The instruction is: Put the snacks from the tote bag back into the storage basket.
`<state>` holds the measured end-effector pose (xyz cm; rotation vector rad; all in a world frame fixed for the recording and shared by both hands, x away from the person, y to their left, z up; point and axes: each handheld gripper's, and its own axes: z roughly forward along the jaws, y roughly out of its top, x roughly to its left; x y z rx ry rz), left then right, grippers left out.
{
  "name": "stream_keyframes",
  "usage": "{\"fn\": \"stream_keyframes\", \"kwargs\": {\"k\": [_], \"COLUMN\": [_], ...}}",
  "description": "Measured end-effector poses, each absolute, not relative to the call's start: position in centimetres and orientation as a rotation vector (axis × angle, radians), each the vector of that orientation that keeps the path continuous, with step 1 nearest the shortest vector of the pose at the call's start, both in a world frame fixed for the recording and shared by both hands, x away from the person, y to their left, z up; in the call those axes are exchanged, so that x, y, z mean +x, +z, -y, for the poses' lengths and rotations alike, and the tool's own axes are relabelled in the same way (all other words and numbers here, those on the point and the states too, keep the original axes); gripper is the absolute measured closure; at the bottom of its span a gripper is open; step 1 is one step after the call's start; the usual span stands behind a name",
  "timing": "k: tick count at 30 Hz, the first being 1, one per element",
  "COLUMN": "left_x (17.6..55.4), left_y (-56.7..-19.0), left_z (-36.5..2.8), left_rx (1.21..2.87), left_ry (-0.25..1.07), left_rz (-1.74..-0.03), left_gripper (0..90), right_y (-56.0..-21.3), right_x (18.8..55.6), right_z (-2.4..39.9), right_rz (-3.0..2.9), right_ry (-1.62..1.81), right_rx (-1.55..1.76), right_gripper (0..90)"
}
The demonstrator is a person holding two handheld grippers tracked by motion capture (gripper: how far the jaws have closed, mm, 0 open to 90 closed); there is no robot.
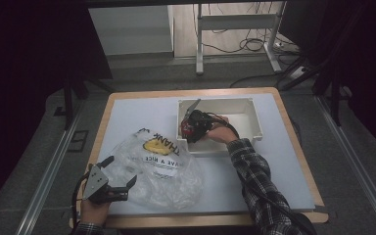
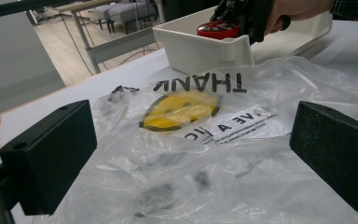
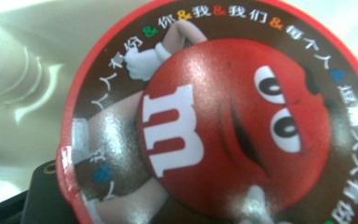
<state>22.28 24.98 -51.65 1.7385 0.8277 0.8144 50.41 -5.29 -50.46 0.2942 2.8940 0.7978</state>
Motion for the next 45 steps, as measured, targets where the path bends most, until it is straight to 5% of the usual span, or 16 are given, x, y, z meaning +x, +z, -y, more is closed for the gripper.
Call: {"fn": "stream_keyframes", "kwargs": {"k": [18,32,45], "left_x": [22.3,22.3,22.3], "left_y": [-51.6,-51.7,-51.7], "left_z": [-25.0,-24.9,-24.9], "left_rx": [1.739,1.743,1.743], "left_ry": [0.814,0.813,0.814], "left_rz": [-0.827,-0.825,-0.825], "left_gripper": [0.6,0.6,0.6], "right_y": [-51.2,-50.8,-50.2], "right_x": [50.9,50.8,50.3], "right_z": [5.3,5.7,5.8], "right_rz": [-2.906,-2.879,-2.851], "right_ry": [0.803,0.869,0.879], "right_rx": [0.279,0.325,0.330], "right_gripper": [25.1,12.0,8.5]}}
